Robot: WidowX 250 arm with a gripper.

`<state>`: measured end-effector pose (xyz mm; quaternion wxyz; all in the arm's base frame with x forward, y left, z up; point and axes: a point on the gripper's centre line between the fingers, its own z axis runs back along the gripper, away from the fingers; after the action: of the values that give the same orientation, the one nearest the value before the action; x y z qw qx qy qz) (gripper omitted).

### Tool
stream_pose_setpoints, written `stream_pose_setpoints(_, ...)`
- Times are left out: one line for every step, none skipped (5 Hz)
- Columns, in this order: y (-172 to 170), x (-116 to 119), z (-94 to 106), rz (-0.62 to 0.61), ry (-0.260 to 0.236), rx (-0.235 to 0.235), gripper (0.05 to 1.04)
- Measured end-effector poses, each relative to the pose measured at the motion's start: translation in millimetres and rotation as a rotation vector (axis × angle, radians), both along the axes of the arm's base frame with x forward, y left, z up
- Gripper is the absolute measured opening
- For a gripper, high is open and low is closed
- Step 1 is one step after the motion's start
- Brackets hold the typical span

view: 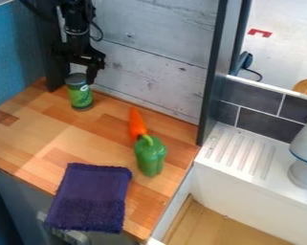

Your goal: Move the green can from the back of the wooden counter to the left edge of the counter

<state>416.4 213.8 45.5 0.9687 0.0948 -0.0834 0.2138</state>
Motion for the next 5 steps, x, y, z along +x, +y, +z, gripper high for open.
stream_pose_setpoints(0, 0, -0.5, 0.003, 0.0, -0.005, 0.859)
stream_pose_setpoints(-1, -1, -0.7, 0.006, 0.0, -0.01, 0.859)
stream_pose_setpoints(-1, -1, -0.8, 0.007, 0.004, -0.012, 0.859)
stream_pose_setpoints(-4, -13, -0.7, 0.003, 0.03, -0.011, 0.859)
stream_pose_setpoints(-2, -37, 15.7, 0.062, 0.075, 0.056, 0.859)
